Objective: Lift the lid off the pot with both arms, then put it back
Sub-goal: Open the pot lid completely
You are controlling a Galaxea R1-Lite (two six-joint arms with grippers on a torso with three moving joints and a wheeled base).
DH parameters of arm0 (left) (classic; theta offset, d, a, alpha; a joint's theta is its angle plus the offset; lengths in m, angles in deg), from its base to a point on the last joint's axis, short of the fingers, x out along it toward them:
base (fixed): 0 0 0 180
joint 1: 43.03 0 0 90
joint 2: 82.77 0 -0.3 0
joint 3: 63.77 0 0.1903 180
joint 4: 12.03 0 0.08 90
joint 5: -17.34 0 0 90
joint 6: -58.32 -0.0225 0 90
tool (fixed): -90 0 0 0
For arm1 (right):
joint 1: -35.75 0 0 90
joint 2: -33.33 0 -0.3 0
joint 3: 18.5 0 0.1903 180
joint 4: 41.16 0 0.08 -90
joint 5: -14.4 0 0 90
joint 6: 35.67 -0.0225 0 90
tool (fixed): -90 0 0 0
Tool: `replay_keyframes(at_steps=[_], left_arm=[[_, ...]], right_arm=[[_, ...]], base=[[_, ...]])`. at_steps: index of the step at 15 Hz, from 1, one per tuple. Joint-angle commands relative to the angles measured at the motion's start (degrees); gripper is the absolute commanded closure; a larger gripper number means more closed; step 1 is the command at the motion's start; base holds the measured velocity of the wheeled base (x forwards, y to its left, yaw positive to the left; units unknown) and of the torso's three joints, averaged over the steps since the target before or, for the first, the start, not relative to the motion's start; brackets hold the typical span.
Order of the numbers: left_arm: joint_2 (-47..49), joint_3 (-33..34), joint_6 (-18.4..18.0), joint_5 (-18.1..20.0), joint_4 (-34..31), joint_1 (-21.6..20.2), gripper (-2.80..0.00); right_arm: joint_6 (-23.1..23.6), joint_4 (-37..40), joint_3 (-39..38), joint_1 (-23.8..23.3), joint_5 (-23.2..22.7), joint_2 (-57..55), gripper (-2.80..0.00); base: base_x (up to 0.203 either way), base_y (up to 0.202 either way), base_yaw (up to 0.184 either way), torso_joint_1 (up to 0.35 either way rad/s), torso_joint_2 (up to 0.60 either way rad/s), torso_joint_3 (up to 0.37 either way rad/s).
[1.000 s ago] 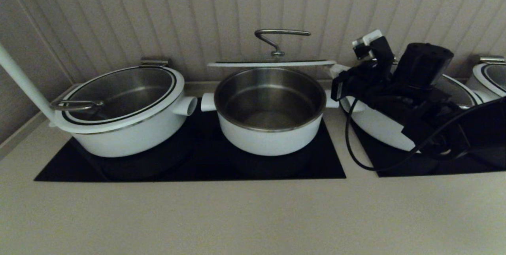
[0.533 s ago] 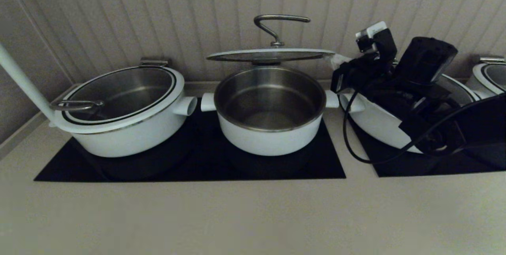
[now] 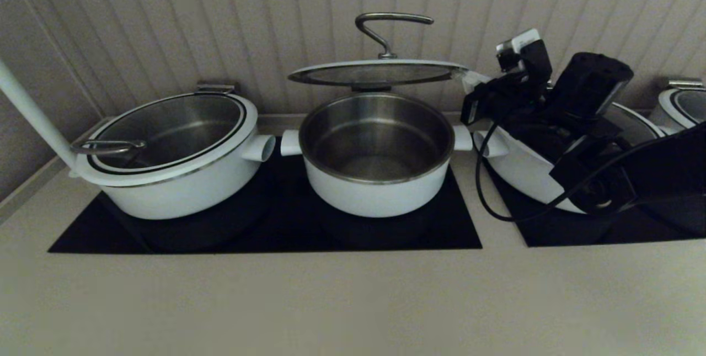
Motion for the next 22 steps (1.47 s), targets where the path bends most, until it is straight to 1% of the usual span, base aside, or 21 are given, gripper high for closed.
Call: replay_keyframes(at_steps=[1, 3, 7, 13, 17, 22], left_arm=[[0.0, 0.0, 0.0, 0.0, 0.0, 0.0, 0.00], [0.0, 0.0, 0.0, 0.0, 0.0, 0.0, 0.00], [0.0, 0.0, 0.0, 0.0, 0.0, 0.0, 0.00], [0.0, 0.0, 0.0, 0.0, 0.0, 0.0, 0.00], [0.0, 0.0, 0.0, 0.0, 0.0, 0.0, 0.00], [0.0, 0.0, 0.0, 0.0, 0.0, 0.0, 0.00]], right_arm=[[0.1, -0.3, 1.0, -0.9, -0.9, -1.2, 0.00], [0.0, -0.3, 2.2, -1.8, -1.9, -2.0, 0.00], [0.0, -0.5, 5.0, -2.4, -2.4, -3.8, 0.00], [0.0, -0.6, 12.3, -2.4, -3.5, -7.1, 0.00], [0.0, -0.6, 13.5, -2.4, -3.9, -7.4, 0.00], [0.1, 0.5, 17.6, -3.2, -4.2, -8.3, 0.00]], base=[[0.000, 0.000, 0.000, 0.000, 0.00, 0.000], [0.000, 0.000, 0.000, 0.000, 0.00, 0.000], [0.000, 0.000, 0.000, 0.000, 0.00, 0.000], [0.000, 0.000, 0.000, 0.000, 0.00, 0.000], [0.000, 0.000, 0.000, 0.000, 0.00, 0.000], [0.000, 0.000, 0.000, 0.000, 0.00, 0.000]])
